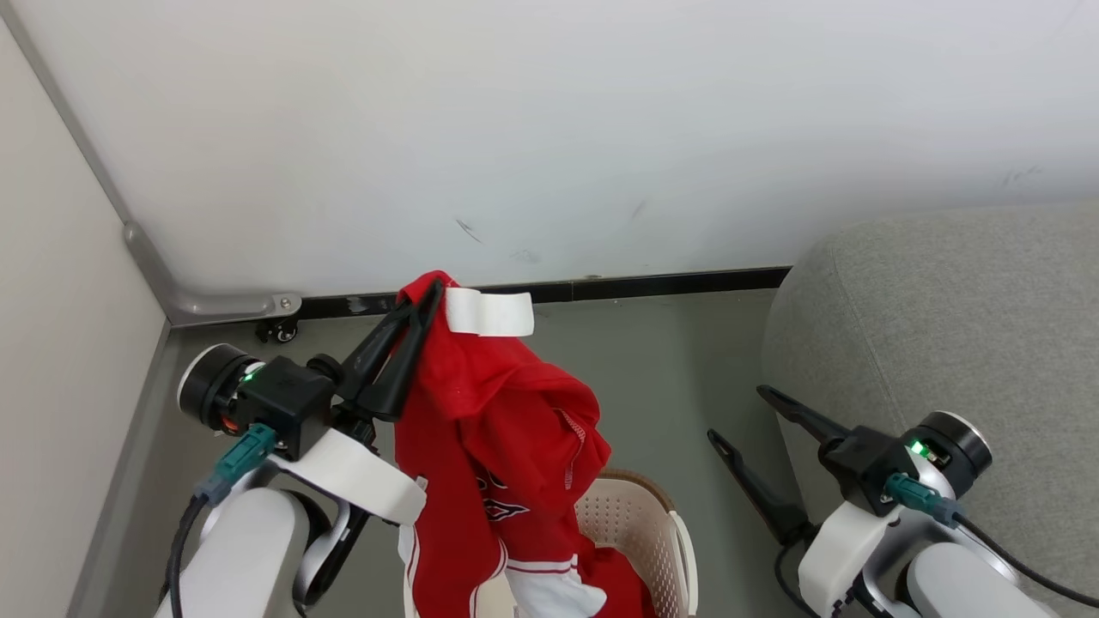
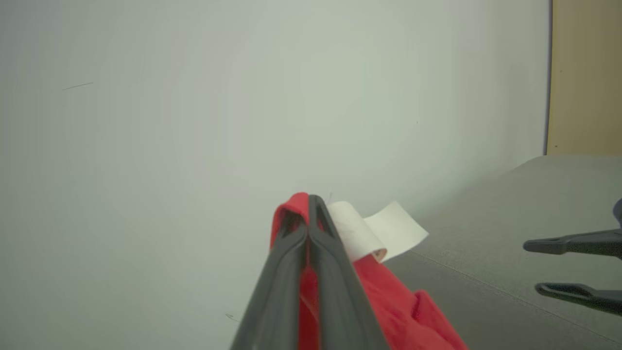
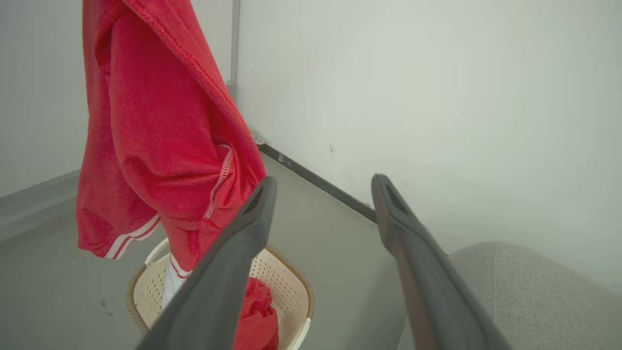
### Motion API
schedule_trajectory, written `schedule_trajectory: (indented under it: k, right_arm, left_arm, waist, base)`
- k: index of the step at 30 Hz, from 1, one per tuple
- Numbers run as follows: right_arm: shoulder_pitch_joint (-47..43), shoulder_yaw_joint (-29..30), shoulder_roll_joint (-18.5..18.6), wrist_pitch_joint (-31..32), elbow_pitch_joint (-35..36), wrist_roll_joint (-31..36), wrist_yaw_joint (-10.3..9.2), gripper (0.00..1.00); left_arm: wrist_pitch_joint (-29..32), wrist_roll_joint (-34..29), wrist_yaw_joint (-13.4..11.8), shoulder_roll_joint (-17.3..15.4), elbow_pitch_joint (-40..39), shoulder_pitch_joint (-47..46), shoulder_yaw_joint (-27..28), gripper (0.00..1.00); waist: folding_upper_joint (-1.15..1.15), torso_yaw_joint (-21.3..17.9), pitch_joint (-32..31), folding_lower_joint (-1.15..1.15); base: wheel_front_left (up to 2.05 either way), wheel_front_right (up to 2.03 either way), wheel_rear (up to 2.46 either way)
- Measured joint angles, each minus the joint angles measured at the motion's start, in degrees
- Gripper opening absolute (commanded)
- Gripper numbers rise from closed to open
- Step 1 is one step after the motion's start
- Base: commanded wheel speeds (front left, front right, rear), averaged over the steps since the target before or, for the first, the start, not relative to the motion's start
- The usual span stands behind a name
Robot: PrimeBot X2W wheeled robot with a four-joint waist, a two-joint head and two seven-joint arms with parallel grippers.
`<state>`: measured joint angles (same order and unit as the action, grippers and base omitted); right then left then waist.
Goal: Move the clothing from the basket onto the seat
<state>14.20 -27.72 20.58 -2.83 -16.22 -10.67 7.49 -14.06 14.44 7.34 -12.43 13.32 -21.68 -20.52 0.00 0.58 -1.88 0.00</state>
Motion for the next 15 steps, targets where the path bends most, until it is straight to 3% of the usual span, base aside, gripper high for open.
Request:
schedule_trajectory:
  k: [9,15]
  right_arm:
    - [2.5,-7.6,6.8,4.1,1.5,-3.9,0.01,1.00]
    - [4.1,-12.0,9.9,6.2,2.9,-7.0,0.02,1.00]
  left_arm:
    - [0.0,3.3,0.1,-2.7,-2.8,-1.4,-7.8,0.00]
    - [0.0,5.2,0.1,-4.4,-3.8,-2.5,-9.7,0.00]
  waist:
    - [0.00,-0.5,-1.7,0.00]
    - [0.00,-0.7,-2.3,0.00]
  base:
    - [0.00,0.00,0.00]
    - [0.00,0.00,0.00]
